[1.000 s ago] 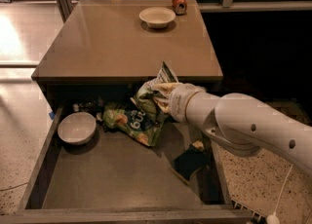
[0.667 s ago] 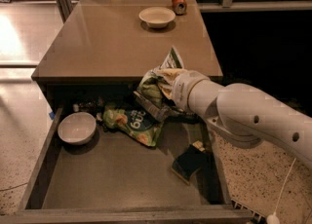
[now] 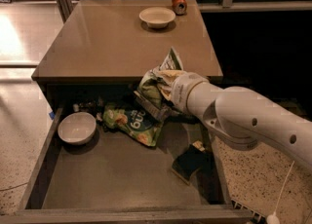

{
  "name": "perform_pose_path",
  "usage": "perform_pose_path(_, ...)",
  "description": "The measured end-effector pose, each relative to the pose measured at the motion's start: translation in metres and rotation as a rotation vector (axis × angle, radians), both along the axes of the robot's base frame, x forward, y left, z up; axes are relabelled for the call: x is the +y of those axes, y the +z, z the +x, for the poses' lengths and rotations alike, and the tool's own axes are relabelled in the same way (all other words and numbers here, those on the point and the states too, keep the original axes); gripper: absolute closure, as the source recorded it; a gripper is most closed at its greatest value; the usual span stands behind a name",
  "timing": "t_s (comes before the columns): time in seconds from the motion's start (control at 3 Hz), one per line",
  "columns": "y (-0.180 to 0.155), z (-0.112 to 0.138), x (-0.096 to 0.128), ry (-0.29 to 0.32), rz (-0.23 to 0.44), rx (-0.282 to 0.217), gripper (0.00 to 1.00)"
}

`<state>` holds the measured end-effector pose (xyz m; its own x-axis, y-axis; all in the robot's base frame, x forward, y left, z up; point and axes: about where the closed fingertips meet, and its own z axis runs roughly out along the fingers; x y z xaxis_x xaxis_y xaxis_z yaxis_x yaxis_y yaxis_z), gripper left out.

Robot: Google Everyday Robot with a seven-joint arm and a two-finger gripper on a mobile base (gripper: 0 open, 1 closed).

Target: Pick green jalapeno chip bag from top drawer and place on counter

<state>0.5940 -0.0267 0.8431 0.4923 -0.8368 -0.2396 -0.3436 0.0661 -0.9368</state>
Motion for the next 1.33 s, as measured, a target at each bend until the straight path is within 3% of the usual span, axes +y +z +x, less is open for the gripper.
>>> perform_pose_path(0.67, -0.004, 0.021, -0.059, -0.153, -0.032, -0.185, 1.00)
perform_pose_path(1.0, 0.006, 0.027, -0.069, -0.206, -0.022, -0.267, 1.00)
perform_pose_path(1.33, 0.006, 0.027, -0.069, -0.203, -0.028, -0.262, 1.00)
